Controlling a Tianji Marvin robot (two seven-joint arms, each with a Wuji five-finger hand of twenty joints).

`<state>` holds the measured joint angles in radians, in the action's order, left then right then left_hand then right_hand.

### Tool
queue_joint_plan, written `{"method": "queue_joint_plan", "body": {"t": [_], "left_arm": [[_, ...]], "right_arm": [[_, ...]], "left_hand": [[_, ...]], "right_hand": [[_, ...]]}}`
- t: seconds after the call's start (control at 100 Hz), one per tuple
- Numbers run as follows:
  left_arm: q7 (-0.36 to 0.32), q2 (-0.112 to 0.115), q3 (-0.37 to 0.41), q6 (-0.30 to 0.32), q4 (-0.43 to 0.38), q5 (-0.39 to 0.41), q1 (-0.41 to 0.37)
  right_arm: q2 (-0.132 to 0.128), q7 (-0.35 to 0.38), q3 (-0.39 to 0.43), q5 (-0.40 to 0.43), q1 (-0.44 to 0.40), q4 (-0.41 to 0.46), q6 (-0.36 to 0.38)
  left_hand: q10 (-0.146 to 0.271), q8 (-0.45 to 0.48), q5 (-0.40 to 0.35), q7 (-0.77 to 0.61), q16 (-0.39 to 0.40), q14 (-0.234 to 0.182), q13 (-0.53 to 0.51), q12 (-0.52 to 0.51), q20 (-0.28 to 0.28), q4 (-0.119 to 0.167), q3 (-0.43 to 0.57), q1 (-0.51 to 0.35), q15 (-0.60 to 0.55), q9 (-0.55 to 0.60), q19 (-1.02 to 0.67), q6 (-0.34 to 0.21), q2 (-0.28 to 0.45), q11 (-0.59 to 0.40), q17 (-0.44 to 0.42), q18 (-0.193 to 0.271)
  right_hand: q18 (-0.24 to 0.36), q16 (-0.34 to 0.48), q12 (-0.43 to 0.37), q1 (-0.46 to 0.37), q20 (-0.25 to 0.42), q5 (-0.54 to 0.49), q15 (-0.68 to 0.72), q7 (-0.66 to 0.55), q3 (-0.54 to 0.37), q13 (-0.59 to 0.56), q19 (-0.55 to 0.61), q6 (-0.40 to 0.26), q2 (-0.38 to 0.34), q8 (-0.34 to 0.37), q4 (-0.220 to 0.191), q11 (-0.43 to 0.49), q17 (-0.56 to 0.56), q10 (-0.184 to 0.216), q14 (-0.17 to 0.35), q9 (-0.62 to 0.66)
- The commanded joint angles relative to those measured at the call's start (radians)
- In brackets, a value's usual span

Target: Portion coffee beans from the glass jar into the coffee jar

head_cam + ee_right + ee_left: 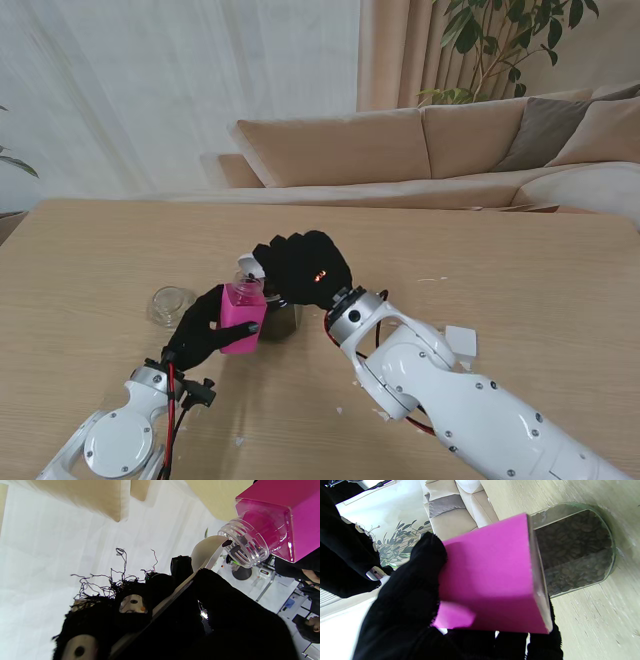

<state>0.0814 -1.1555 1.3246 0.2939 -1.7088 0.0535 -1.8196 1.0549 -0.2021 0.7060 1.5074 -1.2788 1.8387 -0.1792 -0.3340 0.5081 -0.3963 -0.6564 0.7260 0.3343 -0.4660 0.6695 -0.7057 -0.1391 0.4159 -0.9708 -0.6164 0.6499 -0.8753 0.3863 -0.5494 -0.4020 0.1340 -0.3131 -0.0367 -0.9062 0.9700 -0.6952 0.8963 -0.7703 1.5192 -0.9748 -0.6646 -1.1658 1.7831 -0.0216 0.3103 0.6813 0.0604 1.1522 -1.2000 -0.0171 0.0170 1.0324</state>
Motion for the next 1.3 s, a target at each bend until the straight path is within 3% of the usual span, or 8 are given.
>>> {"method": "queue_joint_plan", "body": {"t": [0.0,0.07,0.52,0.82,1.29], "left_arm": [[-0.013,-0.006,-0.002,-0.001,-0.005,0.001,-0.004],[-0.013,-0.007,-0.002,-0.003,-0.005,-0.001,-0.005],[-0.013,-0.006,-0.001,0.003,-0.002,0.001,-0.006],[-0.02,-0.004,0.0,0.018,0.002,0.001,-0.007],[-0.047,0.007,0.031,0.113,0.003,0.006,-0.04]], "right_arm": [[0.005,0.029,0.007,-0.035,-0.01,0.007,0.016],[0.003,0.04,0.006,-0.023,-0.009,0.01,0.015],[0.013,0.028,0.021,-0.071,-0.022,0.002,-0.016],[0.028,0.07,0.073,-0.139,-0.084,0.085,-0.062],[0.041,0.21,0.26,-0.45,-0.285,0.232,-0.167]], "left_hand": [[0.078,0.045,-0.044,-0.123,0.012,0.001,0.021,0.029,-0.005,0.048,0.101,-0.15,-0.011,0.033,-0.023,-0.133,0.153,-0.094,0.002,-0.001],[0.078,0.045,-0.044,-0.123,0.012,0.0,0.021,0.029,-0.005,0.048,0.101,-0.151,-0.011,0.033,-0.023,-0.132,0.153,-0.094,0.002,0.0],[0.078,0.046,-0.045,-0.125,0.012,0.0,0.021,0.029,-0.004,0.048,0.101,-0.152,-0.011,0.034,-0.023,-0.134,0.152,-0.093,0.0,-0.001],[0.079,0.046,-0.045,-0.126,0.012,-0.002,0.022,0.031,-0.004,0.049,0.1,-0.154,-0.01,0.035,-0.023,-0.135,0.152,-0.091,0.0,0.0],[0.083,0.047,-0.048,-0.129,0.012,-0.003,0.017,0.034,-0.005,0.048,0.098,-0.153,-0.011,0.04,-0.026,-0.14,0.151,-0.09,0.006,0.001]], "right_hand": [[0.157,-0.015,0.016,-0.036,-0.006,0.011,0.036,-0.02,-0.012,-0.014,0.311,-0.03,-0.007,0.008,-0.018,0.003,-0.039,-0.024,0.007,0.011],[0.158,-0.014,0.016,-0.03,-0.007,0.015,0.032,-0.017,-0.007,-0.017,0.311,-0.039,-0.017,0.009,-0.018,0.002,-0.039,-0.01,0.019,0.009],[0.159,-0.013,0.016,-0.033,-0.01,0.01,0.032,-0.018,-0.014,-0.025,0.311,-0.03,-0.009,0.009,-0.02,0.002,-0.039,-0.019,0.015,0.016],[0.159,-0.013,0.016,-0.034,-0.01,0.008,0.033,-0.02,-0.017,-0.027,0.311,-0.025,-0.005,0.007,-0.019,0.002,-0.039,-0.023,0.01,0.017],[0.133,-0.016,0.014,-0.048,0.011,0.01,0.043,-0.021,-0.015,-0.022,0.311,-0.006,-0.002,0.0,-0.017,0.005,-0.04,-0.045,-0.013,0.007]]}}
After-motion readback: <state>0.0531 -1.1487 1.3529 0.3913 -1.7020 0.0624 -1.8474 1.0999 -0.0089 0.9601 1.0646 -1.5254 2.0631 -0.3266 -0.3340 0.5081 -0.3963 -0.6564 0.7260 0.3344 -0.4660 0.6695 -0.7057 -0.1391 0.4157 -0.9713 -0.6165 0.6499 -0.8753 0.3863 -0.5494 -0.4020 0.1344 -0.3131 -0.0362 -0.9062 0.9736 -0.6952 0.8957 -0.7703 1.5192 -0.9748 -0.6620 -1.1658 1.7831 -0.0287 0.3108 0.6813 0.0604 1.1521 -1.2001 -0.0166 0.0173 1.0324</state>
